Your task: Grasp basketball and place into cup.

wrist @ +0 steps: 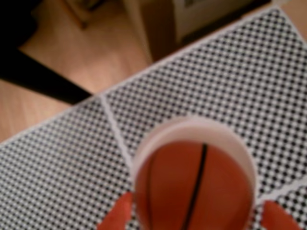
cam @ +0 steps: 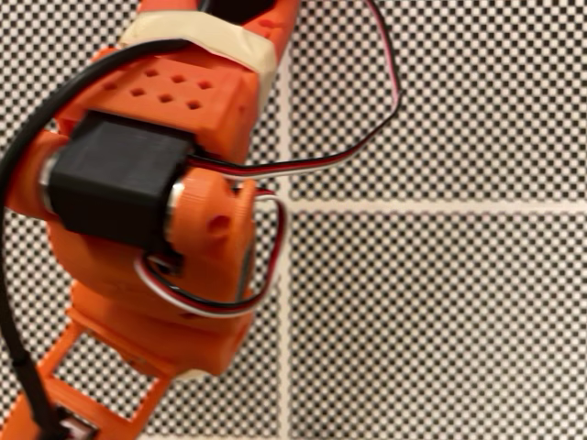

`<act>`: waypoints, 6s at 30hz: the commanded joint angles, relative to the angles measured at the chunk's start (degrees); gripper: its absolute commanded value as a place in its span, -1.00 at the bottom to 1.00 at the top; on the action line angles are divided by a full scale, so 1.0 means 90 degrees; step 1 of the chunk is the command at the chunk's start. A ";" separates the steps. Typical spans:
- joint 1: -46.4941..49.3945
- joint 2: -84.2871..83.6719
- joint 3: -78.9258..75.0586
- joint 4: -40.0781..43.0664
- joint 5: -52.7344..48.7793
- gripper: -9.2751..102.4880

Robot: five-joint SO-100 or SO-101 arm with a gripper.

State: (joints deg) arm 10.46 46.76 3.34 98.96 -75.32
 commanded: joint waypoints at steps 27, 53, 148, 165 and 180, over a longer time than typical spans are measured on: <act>0.0186 0.1367 0.0781 0.0000 -0.0420 -0.84; -0.0693 0.4990 0.2441 -0.0010 -0.2480 -0.84; -0.1309 1.5752 1.8135 -0.6338 -0.2891 -0.84; -0.1221 1.5742 1.9561 -0.6729 -0.2725 -0.84; -0.0762 1.5742 1.9834 -0.5205 -0.3291 -0.84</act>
State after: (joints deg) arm 2.37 187.65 179.82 48.69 -104.06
